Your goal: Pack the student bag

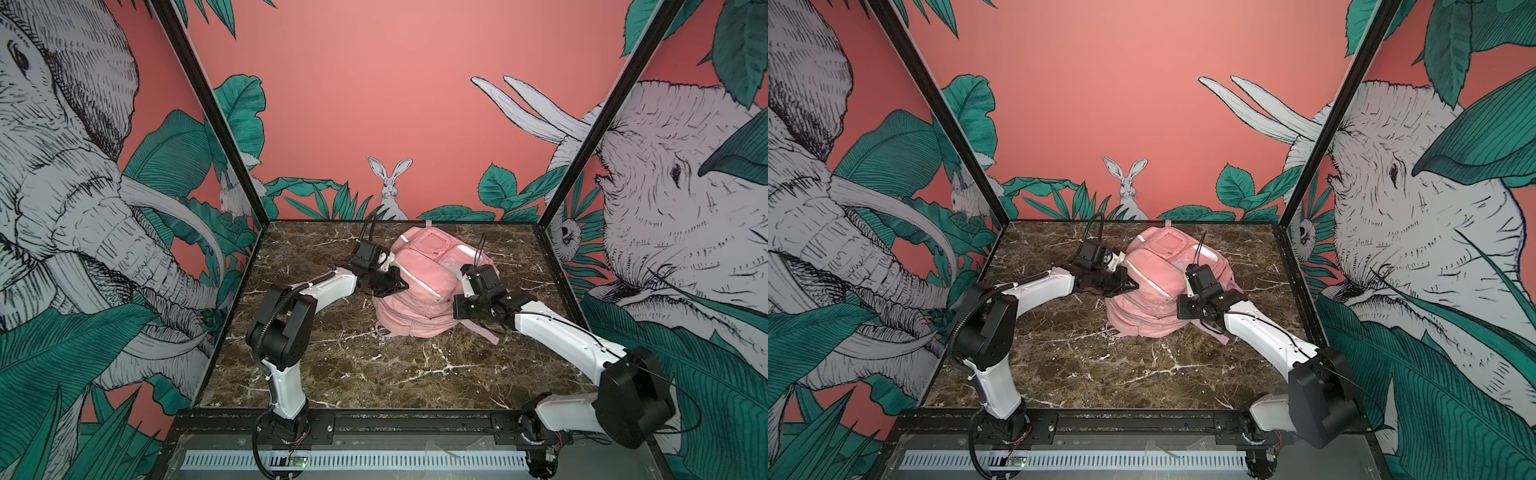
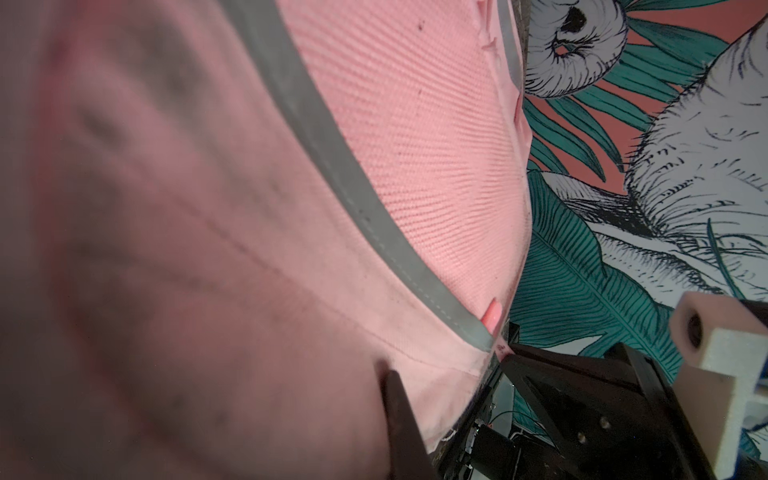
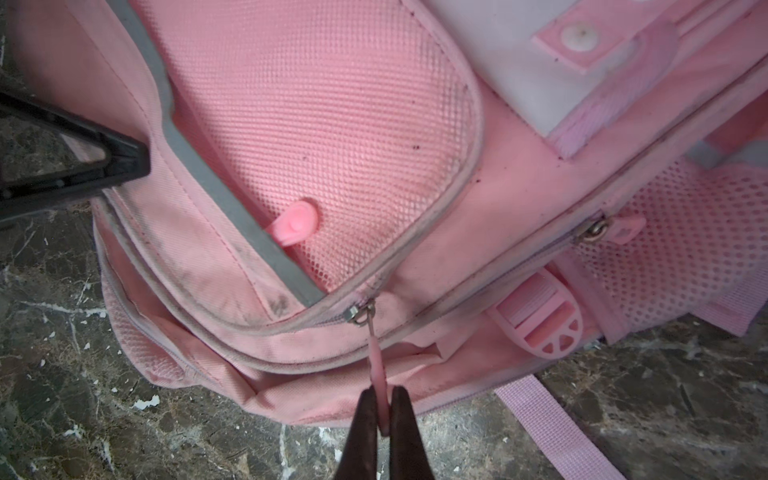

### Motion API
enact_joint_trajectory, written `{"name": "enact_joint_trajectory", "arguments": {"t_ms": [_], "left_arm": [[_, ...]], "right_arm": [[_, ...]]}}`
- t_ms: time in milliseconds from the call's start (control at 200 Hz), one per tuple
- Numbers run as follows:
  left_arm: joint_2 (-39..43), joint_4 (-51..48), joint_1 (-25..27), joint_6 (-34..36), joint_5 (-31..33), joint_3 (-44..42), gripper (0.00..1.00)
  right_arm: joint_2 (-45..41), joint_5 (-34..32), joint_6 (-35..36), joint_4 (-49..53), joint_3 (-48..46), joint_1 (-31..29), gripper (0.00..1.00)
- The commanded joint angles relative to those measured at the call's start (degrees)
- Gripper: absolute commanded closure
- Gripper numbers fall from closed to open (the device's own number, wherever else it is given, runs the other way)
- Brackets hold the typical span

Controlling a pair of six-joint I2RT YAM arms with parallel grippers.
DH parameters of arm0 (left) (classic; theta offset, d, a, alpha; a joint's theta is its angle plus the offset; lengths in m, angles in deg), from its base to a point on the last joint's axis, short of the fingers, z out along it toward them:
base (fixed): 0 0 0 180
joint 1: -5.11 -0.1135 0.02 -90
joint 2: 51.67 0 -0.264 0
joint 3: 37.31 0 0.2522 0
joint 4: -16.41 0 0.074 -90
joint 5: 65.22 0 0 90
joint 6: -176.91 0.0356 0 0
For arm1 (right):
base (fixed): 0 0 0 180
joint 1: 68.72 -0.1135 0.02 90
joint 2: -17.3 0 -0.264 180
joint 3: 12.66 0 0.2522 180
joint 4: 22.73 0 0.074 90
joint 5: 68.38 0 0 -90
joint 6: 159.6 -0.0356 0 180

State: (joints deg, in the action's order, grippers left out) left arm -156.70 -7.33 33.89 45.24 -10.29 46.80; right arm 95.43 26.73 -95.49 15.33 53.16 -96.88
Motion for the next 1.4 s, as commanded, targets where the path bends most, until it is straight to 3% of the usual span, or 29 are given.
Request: {"name": "enact_joint_trajectory", "arguments": {"t_ms": [0,225,620,705,935,1395], "left_arm": [[4.29,-3.81,-1.93,2.74,3.50,-1.00,0.96],[5.23,-4.23,-1.71,2.23,4.14,-2.13,0.95],[5.41,-1.17,5.74,-2.18,6.97,-4.37,0.85],[5.13,-0.63,7.24,-2.78,7.25,-4.60,0.84],[3.71,0.74,8.94,-3.37,7.39,-3.88,0.80],[0.64,-0.83,8.71,-0.78,7.42,2.14,0.74]], "right_arm": [[2.19,-8.66,0.19,1.76,1.39,3.70,1.00],[4.57,-8.82,1.09,0.48,2.72,5.29,1.00],[15.93,-3.64,1.25,-3.02,10.91,5.71,1.00],[18.08,-2.89,1.33,-2.84,12.84,5.75,0.87],[21.48,-1.75,1.10,-3.37,15.69,5.92,0.68],[27.64,-0.06,3.04,1.15,26.18,6.19,0.62]]}}
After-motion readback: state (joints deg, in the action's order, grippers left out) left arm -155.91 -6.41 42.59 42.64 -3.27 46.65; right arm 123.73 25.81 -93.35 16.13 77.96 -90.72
